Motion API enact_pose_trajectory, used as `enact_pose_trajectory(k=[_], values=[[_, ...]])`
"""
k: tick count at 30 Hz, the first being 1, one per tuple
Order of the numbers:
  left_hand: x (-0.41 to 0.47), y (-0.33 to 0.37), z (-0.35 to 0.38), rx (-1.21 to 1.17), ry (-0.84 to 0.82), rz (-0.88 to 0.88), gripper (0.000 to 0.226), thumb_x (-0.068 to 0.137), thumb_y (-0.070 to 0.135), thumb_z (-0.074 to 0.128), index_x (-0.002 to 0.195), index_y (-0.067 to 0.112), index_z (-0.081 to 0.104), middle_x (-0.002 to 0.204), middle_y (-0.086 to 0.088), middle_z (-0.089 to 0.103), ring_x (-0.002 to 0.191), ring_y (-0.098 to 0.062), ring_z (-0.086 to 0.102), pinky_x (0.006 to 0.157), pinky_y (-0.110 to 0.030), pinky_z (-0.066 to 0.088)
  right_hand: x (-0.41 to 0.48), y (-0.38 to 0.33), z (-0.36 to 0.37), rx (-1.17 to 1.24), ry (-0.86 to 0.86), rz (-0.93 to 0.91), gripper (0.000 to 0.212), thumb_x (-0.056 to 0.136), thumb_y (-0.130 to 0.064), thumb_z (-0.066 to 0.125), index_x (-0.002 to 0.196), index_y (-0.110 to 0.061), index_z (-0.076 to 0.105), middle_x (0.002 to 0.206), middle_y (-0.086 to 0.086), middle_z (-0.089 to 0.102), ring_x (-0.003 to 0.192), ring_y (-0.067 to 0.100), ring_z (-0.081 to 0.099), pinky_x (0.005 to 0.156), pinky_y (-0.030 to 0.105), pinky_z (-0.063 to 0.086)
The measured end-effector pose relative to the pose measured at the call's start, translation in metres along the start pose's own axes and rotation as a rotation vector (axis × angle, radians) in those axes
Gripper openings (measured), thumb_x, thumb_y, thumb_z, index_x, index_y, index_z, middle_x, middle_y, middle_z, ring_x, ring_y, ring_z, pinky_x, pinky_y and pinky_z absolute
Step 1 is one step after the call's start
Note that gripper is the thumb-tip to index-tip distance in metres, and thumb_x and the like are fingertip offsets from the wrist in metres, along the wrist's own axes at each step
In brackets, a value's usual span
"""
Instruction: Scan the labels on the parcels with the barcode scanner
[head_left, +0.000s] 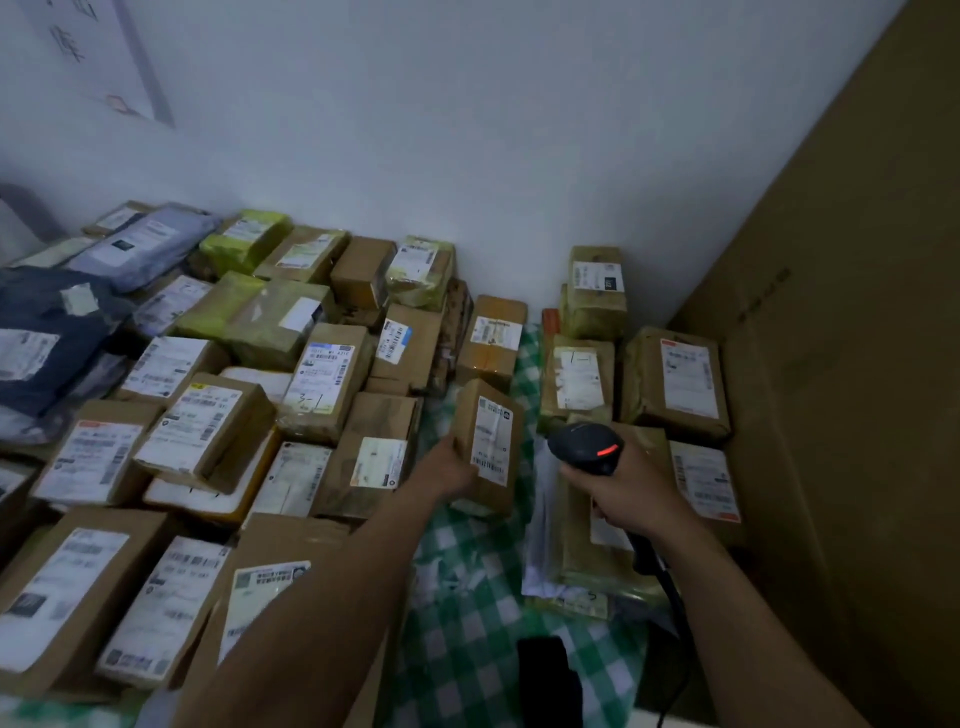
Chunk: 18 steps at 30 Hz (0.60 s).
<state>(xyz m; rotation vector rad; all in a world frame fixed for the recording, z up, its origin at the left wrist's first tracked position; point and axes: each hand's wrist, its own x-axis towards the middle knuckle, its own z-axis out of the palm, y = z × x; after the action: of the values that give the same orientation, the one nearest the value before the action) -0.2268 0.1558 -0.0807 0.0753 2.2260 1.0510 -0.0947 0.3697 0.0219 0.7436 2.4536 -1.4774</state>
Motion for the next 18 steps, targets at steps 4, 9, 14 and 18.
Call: enact_pose_trajectory(k=[4, 9, 14, 18], values=[[0.032, -0.015, 0.009, -0.140, -0.033, -0.008, 0.051, 0.099, 0.033, 0.061, 0.147, 0.030, 0.046, 0.141, -0.005, 0.060, 0.132, -0.028, 0.058, 0.109, -0.056, 0.049, 0.009, 0.007, 0.000, 0.016, 0.015, 0.036, 0.053, 0.088, -0.041, 0.080, 0.136, -0.035, 0.056, 0.098, -0.004, 0.069, 0.084, 0.017, 0.063, 0.074, 0.030, 0.048], [0.023, -0.018, 0.018, 0.013, 0.077, 0.008, 0.077, 0.098, -0.002, 0.056, 0.162, 0.020, 0.019, 0.154, -0.005, 0.037, 0.140, -0.022, 0.042, 0.114, -0.041, 0.040, 0.016, 0.013, 0.002, -0.022, 0.001, 0.059, 0.054, 0.087, -0.048, 0.079, 0.134, -0.032, 0.059, 0.100, -0.002, 0.071, 0.090, 0.021, 0.067, 0.070, 0.028, 0.047], [0.022, -0.028, 0.048, 0.367, 0.042, 0.077, 0.079, 0.096, 0.034, 0.067, 0.162, 0.032, 0.022, 0.171, -0.011, -0.010, 0.157, -0.042, -0.005, 0.126, -0.053, 0.014, 0.022, 0.018, 0.002, -0.048, 0.001, 0.065, 0.061, 0.083, -0.053, 0.080, 0.137, -0.033, 0.058, 0.117, -0.004, 0.072, 0.103, 0.021, 0.069, 0.079, 0.033, 0.052], [0.034, -0.030, 0.049, 0.666, -0.100, 0.180, 0.082, 0.101, 0.013, 0.055, 0.163, 0.041, 0.010, 0.170, -0.004, -0.021, 0.154, -0.040, -0.021, 0.125, -0.062, 0.004, 0.022, 0.021, 0.004, -0.043, 0.009, 0.060, 0.087, 0.061, -0.073, 0.074, 0.137, -0.034, 0.058, 0.121, -0.009, 0.071, 0.109, 0.016, 0.067, 0.092, 0.041, 0.057]])
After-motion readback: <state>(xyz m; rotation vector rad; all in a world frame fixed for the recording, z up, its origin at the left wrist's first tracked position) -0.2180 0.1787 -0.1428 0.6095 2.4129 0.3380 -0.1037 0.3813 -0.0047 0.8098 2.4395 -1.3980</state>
